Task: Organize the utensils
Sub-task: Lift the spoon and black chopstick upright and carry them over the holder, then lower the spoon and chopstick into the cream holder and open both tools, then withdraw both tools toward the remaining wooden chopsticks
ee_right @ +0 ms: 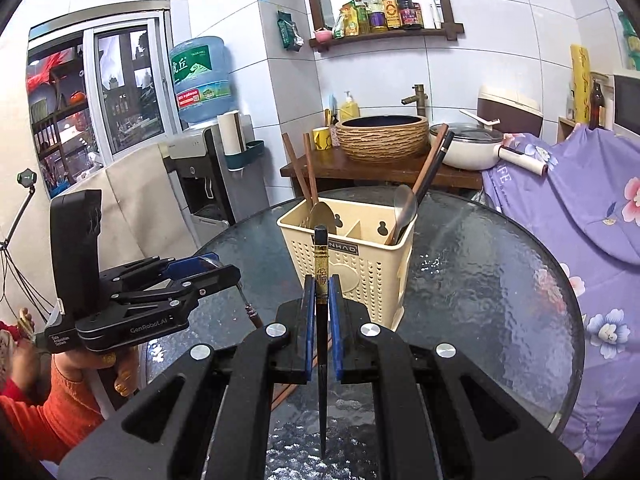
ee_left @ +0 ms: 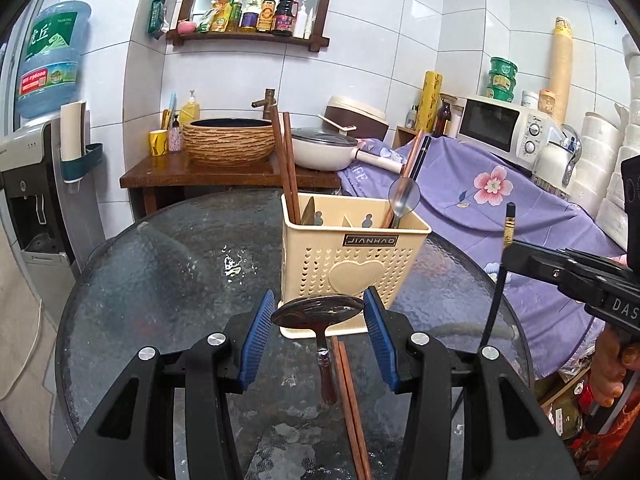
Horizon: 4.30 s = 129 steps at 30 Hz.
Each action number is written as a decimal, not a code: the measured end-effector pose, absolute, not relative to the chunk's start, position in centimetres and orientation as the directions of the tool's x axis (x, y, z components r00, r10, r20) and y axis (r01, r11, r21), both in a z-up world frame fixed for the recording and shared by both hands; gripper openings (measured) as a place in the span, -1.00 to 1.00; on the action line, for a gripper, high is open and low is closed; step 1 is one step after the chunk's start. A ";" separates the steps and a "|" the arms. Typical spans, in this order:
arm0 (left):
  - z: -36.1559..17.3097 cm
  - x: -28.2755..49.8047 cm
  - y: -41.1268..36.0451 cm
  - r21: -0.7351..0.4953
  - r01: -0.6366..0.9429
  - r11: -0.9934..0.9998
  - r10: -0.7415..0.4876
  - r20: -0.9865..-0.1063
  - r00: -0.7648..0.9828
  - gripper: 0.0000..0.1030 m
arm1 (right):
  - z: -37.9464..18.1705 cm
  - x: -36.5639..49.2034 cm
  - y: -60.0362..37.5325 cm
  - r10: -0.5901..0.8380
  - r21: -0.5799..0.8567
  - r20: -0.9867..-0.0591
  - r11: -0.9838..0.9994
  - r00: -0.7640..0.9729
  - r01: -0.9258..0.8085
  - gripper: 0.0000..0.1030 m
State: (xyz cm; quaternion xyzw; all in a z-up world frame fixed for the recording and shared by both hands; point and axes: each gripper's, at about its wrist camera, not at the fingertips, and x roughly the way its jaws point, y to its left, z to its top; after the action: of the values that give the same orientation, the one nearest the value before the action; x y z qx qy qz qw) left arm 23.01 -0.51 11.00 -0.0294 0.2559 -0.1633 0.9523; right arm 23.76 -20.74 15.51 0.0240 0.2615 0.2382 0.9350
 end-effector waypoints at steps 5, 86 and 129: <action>11.1 23.4 -0.2 -0.161 0.297 0.941 -0.338 -0.477 0.811 -0.12 | 16.1 24.1 -20.4 0.462 0.165 -0.467 0.883 0.754 -0.439 -0.85; 5.8 25.3 -2.3 -0.038 0.324 0.945 -0.274 -0.634 0.723 0.22 | 12.6 27.5 -21.5 0.201 0.017 -0.487 0.975 0.850 -0.221 0.24; -1.2 25.4 -2.5 -0.095 0.348 0.933 -0.291 -0.767 0.571 -0.40 | 4.1 26.0 -21.0 0.217 0.118 -0.644 0.976 0.734 -0.186 0.27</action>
State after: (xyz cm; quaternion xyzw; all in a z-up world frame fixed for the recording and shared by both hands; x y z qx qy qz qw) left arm 25.38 -2.53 -1.15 0.0335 0.4263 -0.1804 0.8858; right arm 26.02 -20.98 4.07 0.0227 0.3483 0.1082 0.9308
